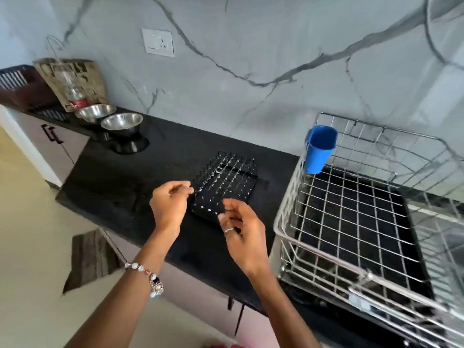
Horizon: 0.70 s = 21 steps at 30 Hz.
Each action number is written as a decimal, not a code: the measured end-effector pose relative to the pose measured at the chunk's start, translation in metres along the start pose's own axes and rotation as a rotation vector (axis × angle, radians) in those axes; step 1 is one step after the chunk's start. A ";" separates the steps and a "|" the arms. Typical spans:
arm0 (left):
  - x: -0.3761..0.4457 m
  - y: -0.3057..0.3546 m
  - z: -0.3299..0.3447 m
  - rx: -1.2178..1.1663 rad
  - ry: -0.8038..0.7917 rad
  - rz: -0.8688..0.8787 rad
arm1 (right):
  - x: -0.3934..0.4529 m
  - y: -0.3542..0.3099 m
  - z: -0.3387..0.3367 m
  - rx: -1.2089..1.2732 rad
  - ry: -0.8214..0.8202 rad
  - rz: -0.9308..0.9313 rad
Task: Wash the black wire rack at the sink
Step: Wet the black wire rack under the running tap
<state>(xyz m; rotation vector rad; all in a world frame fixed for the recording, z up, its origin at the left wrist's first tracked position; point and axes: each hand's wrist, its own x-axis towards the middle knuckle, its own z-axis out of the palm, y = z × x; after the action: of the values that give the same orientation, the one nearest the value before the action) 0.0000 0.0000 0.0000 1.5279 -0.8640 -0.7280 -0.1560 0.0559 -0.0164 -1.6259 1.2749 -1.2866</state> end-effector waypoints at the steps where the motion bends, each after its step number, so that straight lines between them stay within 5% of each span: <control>1: 0.015 -0.003 0.002 0.025 0.011 -0.004 | 0.010 0.009 0.005 0.003 0.074 0.077; 7: 0.094 -0.022 0.032 0.182 -0.093 -0.107 | 0.065 0.068 0.012 0.028 0.372 0.498; 15: 0.141 -0.052 0.049 0.238 -0.501 -0.460 | 0.084 0.094 0.030 0.218 0.371 0.750; 21: 0.153 -0.062 0.050 0.203 -0.648 -0.465 | 0.098 0.094 0.052 0.242 0.390 0.823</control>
<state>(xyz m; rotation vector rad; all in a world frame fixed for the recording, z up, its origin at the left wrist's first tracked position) 0.0474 -0.1531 -0.0643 1.7207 -1.0860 -1.5715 -0.1287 -0.0664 -0.0892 -0.5593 1.6879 -1.1666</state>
